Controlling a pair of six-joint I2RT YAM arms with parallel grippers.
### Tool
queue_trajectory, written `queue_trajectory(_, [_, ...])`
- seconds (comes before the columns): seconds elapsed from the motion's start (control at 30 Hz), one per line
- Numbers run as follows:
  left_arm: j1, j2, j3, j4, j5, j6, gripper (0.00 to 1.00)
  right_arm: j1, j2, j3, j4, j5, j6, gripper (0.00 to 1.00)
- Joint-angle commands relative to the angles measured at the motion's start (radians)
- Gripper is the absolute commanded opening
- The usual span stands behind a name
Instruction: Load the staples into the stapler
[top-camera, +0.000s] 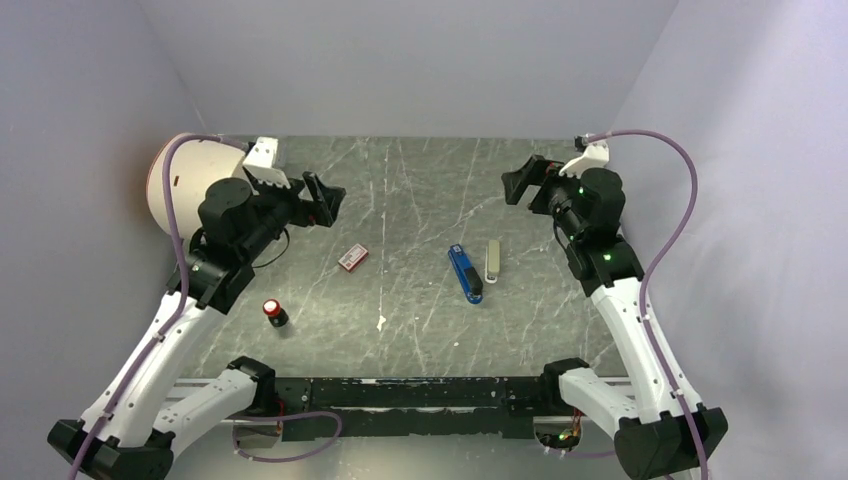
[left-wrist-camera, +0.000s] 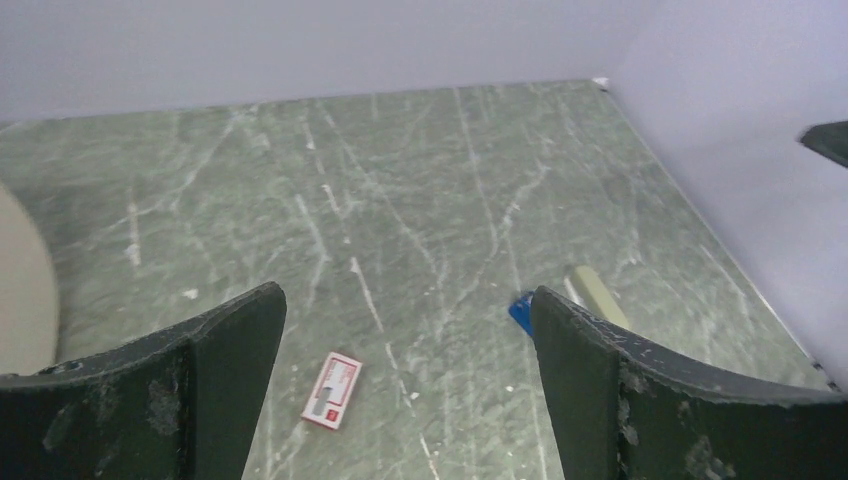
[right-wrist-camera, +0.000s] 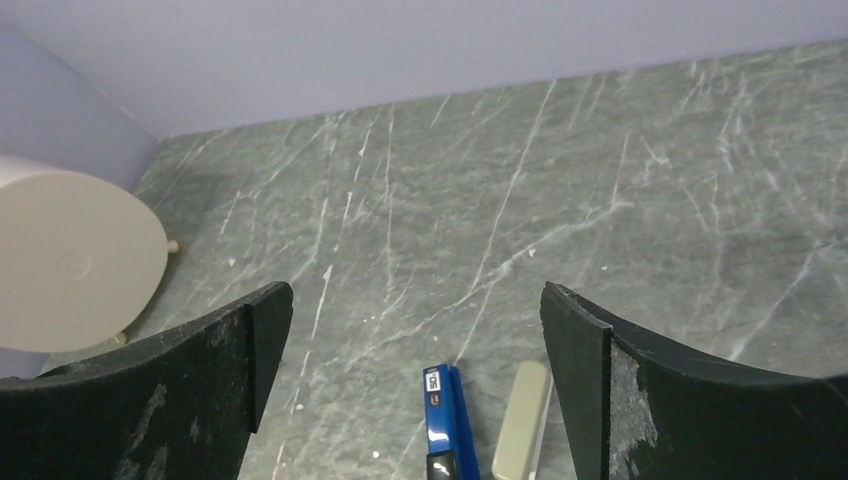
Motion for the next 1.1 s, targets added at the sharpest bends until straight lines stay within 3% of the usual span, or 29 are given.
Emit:
queue_trajectory(0.0, [0.006, 0.010, -0.011, 0.103, 0.194, -0.028, 0.97, -0.012, -0.004, -0.032, 0.071, -0.072, 0.066, 1.00])
queue_trajectory(0.17, [0.008, 0.027, -0.028, 0.220, 0.515, -0.142, 0.97, -0.013, 0.029, -0.064, 0.136, -0.163, 0.226, 0.94])
queue_trajectory(0.3, [0.009, 0.031, -0.062, 0.255, 0.573, -0.240, 0.97, -0.014, 0.063, -0.106, 0.223, -0.251, 0.300, 0.87])
queue_trajectory(0.53, [0.009, 0.023, -0.163, 0.109, 0.318, -0.352, 0.97, 0.082, 0.242, -0.035, 0.214, -0.326, 0.288, 0.82])
queue_trajectory(0.7, [0.009, 0.067, -0.189, -0.135, 0.109, -0.449, 0.97, 0.289, 0.403, 0.065, 0.159, -0.130, 0.242, 0.82])
queue_trajectory(0.87, [0.009, 0.060, -0.231, -0.213, -0.034, -0.502, 0.97, 0.457, 0.634, 0.241, 0.059, 0.038, 0.198, 0.80])
queue_trajectory(1.07, [0.009, -0.068, -0.297, -0.276, -0.280, -0.594, 0.80, 0.623, 0.996, 0.561, -0.058, 0.187, 0.197, 0.76])
